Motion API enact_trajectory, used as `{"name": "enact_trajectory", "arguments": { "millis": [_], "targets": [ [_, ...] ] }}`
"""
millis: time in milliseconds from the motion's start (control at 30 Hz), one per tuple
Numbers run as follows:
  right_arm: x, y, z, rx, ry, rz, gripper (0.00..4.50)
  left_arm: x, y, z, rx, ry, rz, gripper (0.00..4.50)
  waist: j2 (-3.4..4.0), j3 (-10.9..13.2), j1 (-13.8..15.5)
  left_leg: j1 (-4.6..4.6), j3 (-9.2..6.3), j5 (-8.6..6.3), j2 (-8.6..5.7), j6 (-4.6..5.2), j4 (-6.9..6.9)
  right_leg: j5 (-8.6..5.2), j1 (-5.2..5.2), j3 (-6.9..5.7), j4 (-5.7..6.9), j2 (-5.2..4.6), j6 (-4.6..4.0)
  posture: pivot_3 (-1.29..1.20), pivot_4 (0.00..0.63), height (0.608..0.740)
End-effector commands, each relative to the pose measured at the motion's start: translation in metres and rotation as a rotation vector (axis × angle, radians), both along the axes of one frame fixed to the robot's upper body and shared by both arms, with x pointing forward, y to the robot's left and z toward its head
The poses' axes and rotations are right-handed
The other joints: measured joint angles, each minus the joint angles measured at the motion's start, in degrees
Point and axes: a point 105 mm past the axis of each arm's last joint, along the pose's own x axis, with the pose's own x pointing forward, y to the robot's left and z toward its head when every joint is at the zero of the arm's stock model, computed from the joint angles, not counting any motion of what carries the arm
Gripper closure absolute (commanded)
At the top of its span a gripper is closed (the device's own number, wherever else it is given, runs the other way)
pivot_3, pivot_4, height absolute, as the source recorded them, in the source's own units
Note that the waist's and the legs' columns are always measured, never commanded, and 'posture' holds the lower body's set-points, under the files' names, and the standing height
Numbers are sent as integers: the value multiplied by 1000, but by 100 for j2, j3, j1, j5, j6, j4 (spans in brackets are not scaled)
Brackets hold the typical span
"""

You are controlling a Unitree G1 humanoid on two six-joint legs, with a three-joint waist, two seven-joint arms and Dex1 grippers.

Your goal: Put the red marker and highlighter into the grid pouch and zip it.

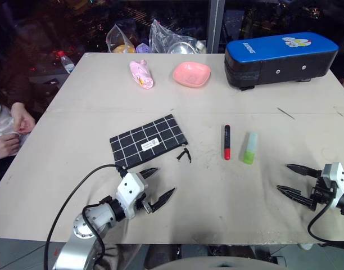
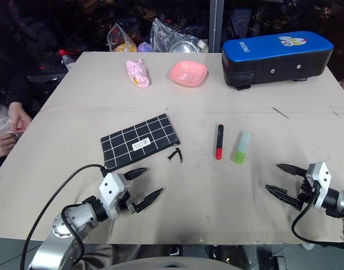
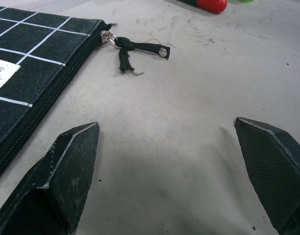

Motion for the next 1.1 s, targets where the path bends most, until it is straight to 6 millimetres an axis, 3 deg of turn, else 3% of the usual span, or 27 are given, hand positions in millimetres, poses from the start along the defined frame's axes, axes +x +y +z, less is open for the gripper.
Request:
{"name": "enact_trajectory", "arguments": {
  "millis": [33,600,733,867,933,1100],
  "targets": [
    [0,1,9,-6,-46,13,40,0,3,4,5,-23,-4,45,0,0,0,0,0,0,0,0,0,0,0,0,0,0,0,0,150,716],
    [-6,11,14,22,-55,20,40,-8,9,3,-2,3,-17,45,-1,1,0,0,0,0,0,1,0,0,0,0,0,-1,0,0,150,716],
    [-7,21,21,35,-69,71,40,-4,11,11,-40,-33,-4,45,-1,1,0,0,-1,0,0,1,0,0,0,0,0,-1,0,0,150,716],
    [-11,58,46,132,-122,181,40,4,40,38,-82,-114,63,45,-4,3,-17,-1,-3,0,4,0,0,0,-2,-2,2,1,0,0,150,716],
    [-10,80,60,182,-159,232,40,6,69,47,-22,-140,102,45,-5,3,-27,0,-10,0,9,0,0,0,-2,-8,4,3,-1,0,150,716],
    [-3,101,74,246,-206,242,40,16,120,59,87,-175,180,45,-20,12,11,-2,-5,0,3,0,0,-1,-2,-11,-1,-4,0,0,150,716]
  ]
}}
